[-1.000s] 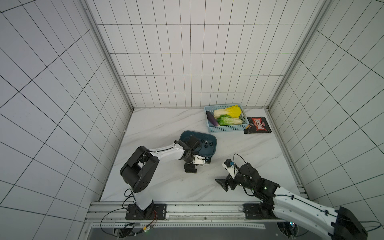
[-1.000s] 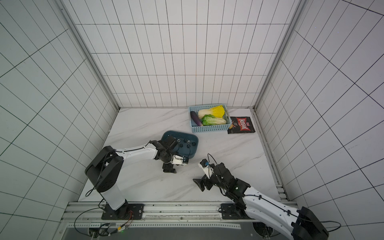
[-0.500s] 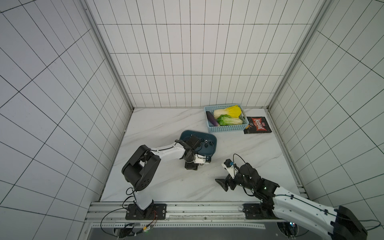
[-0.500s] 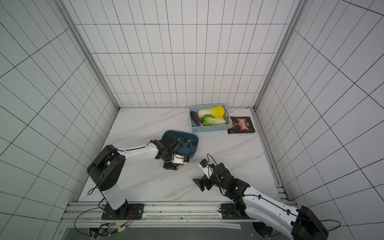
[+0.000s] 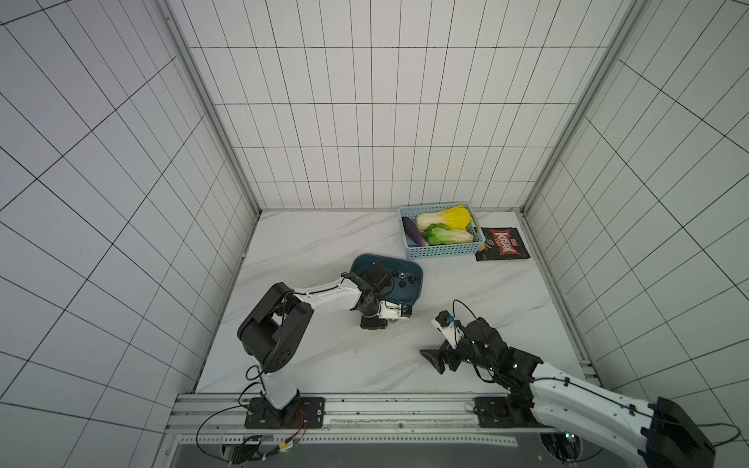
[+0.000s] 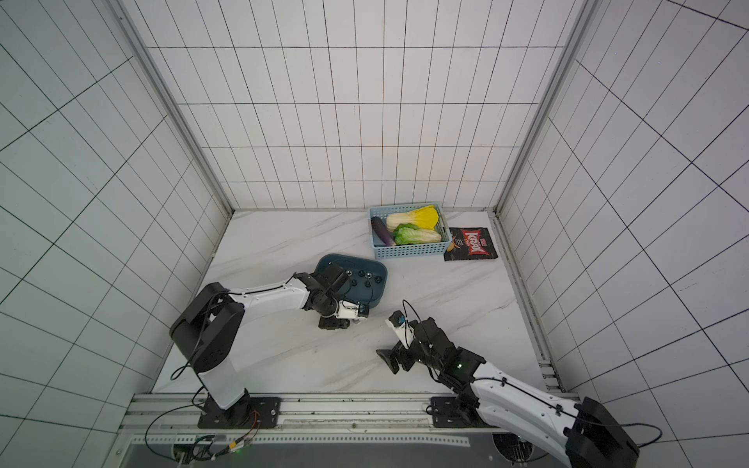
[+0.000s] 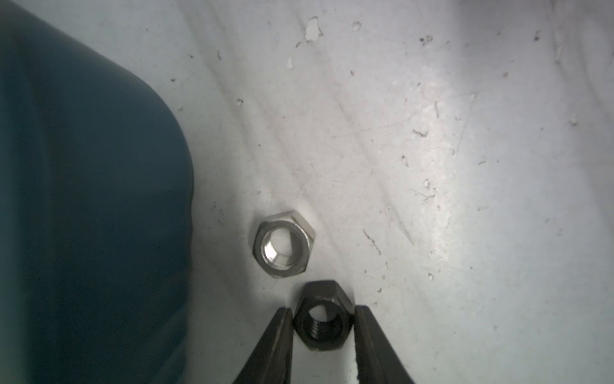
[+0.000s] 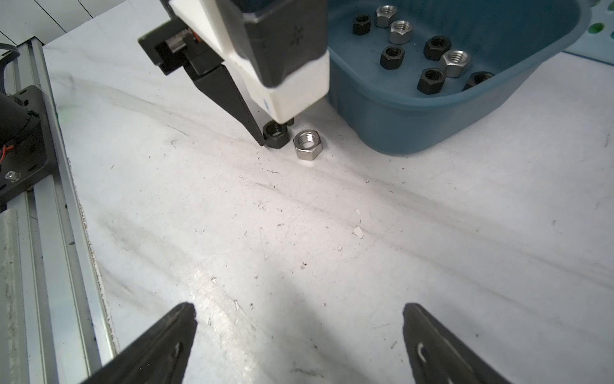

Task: Put the nuts on the desktop into the storage box
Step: Pick up the nut from the center of the board.

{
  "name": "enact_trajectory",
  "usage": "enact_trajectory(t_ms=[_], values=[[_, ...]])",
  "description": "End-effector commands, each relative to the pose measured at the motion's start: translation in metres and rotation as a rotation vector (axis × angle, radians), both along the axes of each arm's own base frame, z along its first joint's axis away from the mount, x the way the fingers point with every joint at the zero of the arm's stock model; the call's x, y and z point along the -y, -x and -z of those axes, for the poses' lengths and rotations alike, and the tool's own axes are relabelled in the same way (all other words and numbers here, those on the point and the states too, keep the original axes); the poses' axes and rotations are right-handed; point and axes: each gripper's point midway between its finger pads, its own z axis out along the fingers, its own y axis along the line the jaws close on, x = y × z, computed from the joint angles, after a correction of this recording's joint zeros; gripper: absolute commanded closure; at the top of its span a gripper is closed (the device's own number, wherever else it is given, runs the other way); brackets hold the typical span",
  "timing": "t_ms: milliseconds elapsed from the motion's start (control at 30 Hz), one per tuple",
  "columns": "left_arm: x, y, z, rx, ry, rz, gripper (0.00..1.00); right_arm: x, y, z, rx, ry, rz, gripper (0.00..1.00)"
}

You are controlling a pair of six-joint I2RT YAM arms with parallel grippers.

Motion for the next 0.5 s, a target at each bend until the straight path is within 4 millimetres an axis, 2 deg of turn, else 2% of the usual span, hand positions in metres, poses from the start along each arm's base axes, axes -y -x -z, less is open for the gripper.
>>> enact_trajectory(t_ms=[0, 267, 400, 467], values=[[0.0033, 0.0017, 0.0004, -0.009, 0.011, 0.009, 0.67, -0.0039, -0.0004, -0.0045, 0.012, -0.005, -0.008, 0.00], [0.0032, 0.0044, -0.0009, -0.022, 0.014, 0.007, 0.67, -0.0076, 0.0030, -0.0033, 0.012, 0.005, -0.043, 0.01], [0.0045, 0.0047, -0.0013, -0.033, 0.016, 0.002, 0.59, -0.0123, 0.0080, -0.0056, 0.028, 0.002, -0.091, 0.01], [0.0051, 0.0032, -0.0006, -0.034, 0.014, -0.005, 0.51, -0.0130, 0.0080, -0.0056, 0.034, 0.008, -0.098, 0.01]])
